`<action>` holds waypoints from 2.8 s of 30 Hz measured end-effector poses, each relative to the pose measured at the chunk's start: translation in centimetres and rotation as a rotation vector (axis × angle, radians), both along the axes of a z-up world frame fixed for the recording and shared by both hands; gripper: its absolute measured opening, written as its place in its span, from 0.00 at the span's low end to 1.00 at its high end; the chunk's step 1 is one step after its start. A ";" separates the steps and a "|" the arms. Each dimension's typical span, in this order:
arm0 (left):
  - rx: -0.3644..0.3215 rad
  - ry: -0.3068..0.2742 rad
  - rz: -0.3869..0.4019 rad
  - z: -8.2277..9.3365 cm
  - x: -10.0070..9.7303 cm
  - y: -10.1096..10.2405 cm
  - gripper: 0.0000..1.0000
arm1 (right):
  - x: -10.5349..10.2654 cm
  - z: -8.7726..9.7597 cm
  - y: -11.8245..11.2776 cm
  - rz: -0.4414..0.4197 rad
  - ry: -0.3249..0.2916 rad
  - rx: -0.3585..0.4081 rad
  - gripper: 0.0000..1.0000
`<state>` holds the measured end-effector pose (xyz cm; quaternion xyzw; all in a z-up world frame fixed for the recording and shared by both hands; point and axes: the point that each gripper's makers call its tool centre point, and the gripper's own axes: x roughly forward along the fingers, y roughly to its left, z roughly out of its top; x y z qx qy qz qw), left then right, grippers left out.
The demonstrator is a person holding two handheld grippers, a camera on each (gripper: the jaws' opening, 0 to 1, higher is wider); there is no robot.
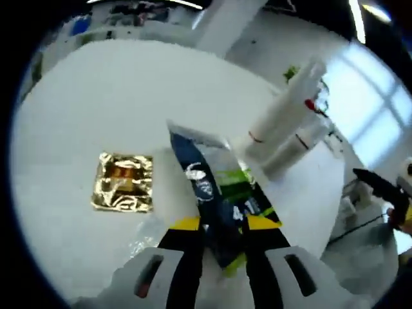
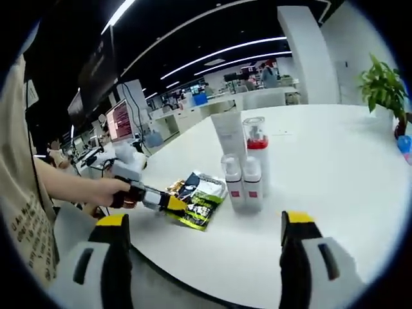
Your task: Arrange the skincare products in the storage area until every visible bottle or jar stands upright without overlapping.
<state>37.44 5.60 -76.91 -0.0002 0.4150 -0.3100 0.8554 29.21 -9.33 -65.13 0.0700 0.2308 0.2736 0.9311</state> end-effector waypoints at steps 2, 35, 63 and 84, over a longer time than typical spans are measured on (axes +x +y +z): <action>0.082 -0.059 -0.053 0.4 0.1 0.3 0.53 | 0.0 0.0 0.0 -0.003 -0.001 0.004 0.97; 0.217 -0.151 -0.332 -1.1 2.1 -3.1 0.62 | 0.1 -0.1 -0.5 -0.025 0.002 0.007 0.97; 0.172 -0.153 -0.251 1.8 -1.5 -0.2 0.73 | -0.1 -0.3 -0.5 0.000 -0.008 -0.003 0.94; 0.071 -0.184 -0.074 6.1 -5.7 4.9 0.86 | -0.8 -0.8 0.3 0.063 0.006 -0.030 0.90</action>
